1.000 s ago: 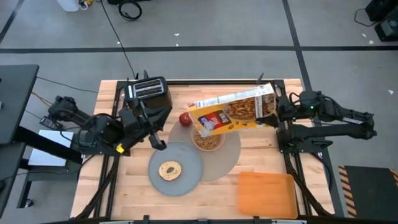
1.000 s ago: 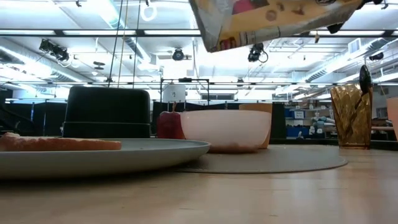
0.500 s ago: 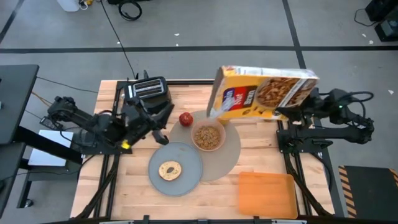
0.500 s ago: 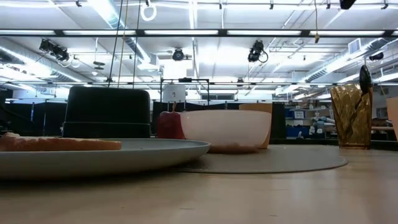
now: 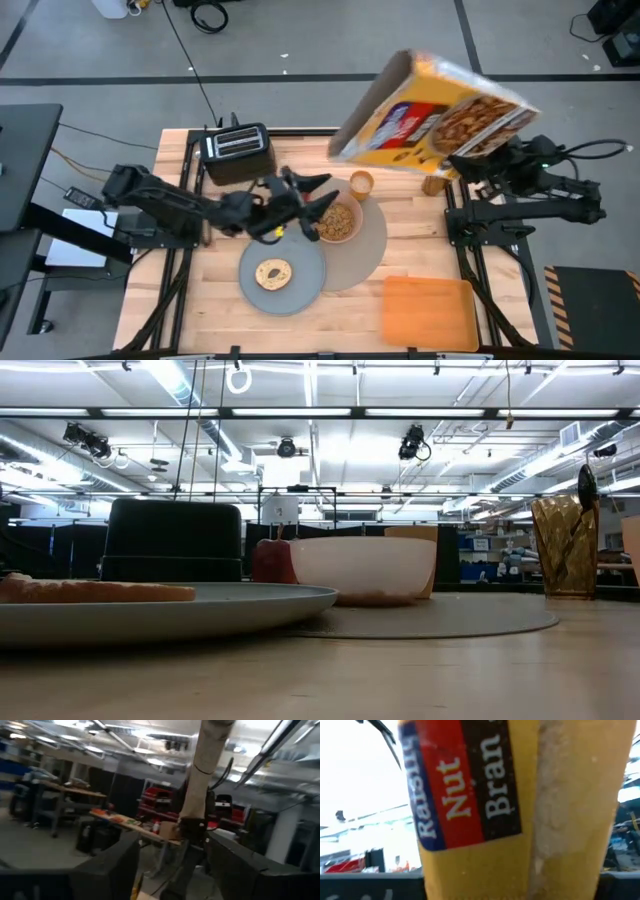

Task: Arrange a breakfast setting
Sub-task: Pour the cereal from the yellow cereal box into the orange bowl

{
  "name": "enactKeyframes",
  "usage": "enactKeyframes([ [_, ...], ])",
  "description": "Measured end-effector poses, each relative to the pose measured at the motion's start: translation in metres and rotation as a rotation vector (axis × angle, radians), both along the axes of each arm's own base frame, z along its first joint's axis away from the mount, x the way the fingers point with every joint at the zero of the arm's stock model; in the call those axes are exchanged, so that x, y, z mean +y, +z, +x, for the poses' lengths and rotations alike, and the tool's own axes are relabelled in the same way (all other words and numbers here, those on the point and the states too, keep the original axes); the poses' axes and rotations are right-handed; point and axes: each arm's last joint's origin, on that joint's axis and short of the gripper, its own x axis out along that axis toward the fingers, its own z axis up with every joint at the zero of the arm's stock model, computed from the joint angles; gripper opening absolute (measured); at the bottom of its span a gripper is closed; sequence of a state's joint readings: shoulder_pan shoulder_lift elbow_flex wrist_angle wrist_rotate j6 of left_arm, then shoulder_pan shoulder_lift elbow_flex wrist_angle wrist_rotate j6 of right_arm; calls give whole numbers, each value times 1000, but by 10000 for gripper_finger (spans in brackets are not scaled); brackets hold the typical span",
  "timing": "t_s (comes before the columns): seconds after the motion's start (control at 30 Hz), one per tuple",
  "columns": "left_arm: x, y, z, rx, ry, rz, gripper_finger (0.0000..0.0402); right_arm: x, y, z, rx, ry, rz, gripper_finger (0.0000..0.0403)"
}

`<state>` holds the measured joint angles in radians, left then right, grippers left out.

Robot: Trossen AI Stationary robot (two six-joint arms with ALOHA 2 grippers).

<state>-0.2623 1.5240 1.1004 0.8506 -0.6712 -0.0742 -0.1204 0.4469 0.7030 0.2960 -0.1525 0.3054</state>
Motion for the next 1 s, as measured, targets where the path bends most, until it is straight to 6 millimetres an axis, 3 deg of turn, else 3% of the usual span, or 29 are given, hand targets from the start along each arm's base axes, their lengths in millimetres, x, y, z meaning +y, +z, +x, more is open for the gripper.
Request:
enactKeyframes([
  [0.2,14,-6,27,-101,-69,71,268,-5,2,40,-29,10,-3,151],
  [0.47,40,24,42,-189,-38,108,270,-10,-3,83,-102,3,-2,151],
  [0.87,55,51,42,-289,-148,169,268,-11,-16,114,-102,4,7,151],
  [1.0,55,55,42,-309,-153,163,236,-7,-16,115,-105,14,-1,151],
])
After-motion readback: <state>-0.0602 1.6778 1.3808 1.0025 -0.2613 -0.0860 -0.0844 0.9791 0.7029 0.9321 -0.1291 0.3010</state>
